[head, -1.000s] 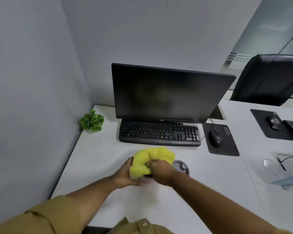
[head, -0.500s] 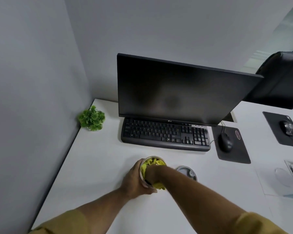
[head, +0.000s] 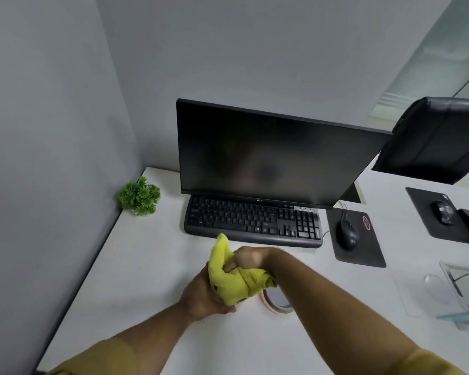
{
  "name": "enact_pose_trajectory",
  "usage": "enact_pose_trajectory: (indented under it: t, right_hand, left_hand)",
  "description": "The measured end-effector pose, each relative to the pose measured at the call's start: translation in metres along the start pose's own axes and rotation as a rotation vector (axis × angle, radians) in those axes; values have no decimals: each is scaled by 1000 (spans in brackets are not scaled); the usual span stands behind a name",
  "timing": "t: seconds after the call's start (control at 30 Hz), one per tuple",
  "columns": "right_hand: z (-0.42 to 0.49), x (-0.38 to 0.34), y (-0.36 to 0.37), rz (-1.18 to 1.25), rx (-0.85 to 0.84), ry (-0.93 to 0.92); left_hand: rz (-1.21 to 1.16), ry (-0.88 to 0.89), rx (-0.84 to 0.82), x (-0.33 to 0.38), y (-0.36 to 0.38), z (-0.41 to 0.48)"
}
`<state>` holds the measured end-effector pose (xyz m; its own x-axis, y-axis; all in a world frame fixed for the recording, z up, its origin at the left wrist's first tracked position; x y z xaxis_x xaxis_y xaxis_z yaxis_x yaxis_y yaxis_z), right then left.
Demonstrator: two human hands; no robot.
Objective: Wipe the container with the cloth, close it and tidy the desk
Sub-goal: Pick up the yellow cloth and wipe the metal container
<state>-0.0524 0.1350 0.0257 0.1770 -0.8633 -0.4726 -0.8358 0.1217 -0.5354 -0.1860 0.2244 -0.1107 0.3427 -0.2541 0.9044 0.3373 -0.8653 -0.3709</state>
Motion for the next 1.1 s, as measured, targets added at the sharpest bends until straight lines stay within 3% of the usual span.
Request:
enact_pose_trajectory:
  t: [0.1,0.17,0.27,0.33,0.43,0.5,0.63,0.77,0.83,0.97,1.1]
  right_hand:
    - [-24,11,-27,160,157,-46]
    - [-39,35,-53,254,384,-112]
    - [-63,79,-75,230,715,-174]
    - [-68,104,-69,88,782,-176]
    - [-48,135,-31,-226,604,-113]
    - [-30,148,-1,-311,466,-115]
    - [-1,166,55,-519,400,-136]
    - [-8,148,64,-546,462,-120]
    - [-6,144,55,-305,478,-77]
    - [-5,170,32,262,312,37]
    - [-35,191,-4,677,222,-74]
  left_hand:
    - [-32,-20,25,-11,2,-7]
    - [4,-68,104,-23,6,-18]
    - [146,-142,238,-27,12,-45]
    - [118,-163,191,-21,22,-64]
    - [6,-226,-57,-2,56,-78]
    - [-112,-313,-144,18,85,-73]
    - [-301,-437,-141,47,136,-47]
    - [-293,-295,-2,51,150,-39]
    - [-244,-273,-24,43,150,-40]
    - [-275,-358,-154,47,147,-45]
    - [-237,-403,-203,60,144,-48]
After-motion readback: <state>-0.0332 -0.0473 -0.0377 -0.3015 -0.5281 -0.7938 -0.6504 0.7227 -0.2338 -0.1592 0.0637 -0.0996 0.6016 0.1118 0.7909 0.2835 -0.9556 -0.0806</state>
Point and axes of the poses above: each hand's wrist, its own z-axis towards the middle knuckle, its own y-axis out of the palm, x = y × z, the point moved 2 cm from there along z, towards the middle knuckle, and after that the axes turned 10 degrees about x, right-handed, at the moved point
